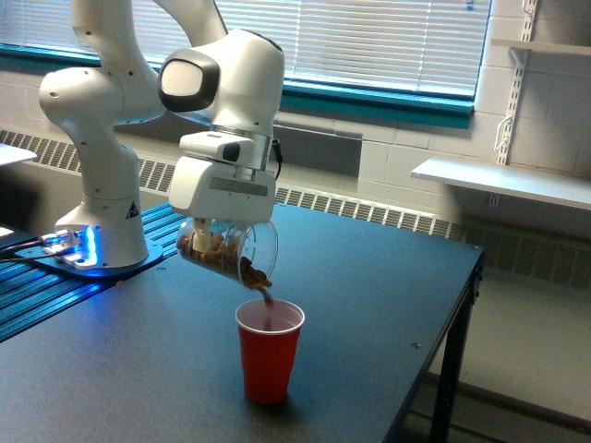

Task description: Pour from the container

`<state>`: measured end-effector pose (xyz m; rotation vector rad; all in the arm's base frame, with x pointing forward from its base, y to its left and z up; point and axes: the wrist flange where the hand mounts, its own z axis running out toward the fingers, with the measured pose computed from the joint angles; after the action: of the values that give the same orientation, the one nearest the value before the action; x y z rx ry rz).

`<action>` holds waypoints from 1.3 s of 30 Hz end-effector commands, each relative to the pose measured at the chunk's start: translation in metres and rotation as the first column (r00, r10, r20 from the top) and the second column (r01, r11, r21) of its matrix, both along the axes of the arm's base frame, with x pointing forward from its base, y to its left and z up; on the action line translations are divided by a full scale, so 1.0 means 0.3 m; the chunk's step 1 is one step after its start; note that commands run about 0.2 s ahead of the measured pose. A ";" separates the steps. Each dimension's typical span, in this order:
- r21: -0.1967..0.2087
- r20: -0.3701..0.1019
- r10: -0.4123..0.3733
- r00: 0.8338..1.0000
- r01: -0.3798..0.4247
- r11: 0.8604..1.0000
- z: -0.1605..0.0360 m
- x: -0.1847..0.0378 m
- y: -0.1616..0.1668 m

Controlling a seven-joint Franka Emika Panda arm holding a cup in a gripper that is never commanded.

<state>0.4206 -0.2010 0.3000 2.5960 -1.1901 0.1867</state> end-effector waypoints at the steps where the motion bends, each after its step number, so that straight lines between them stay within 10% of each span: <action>1: -0.016 -0.026 0.006 1.000 -0.007 1.000 -0.002 0.024 0.018; 39: -0.037 -0.159 0.042 0.986 -0.049 0.998 -0.008 0.075 0.009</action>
<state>0.4382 -0.1984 0.2944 2.5438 -1.1070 0.0270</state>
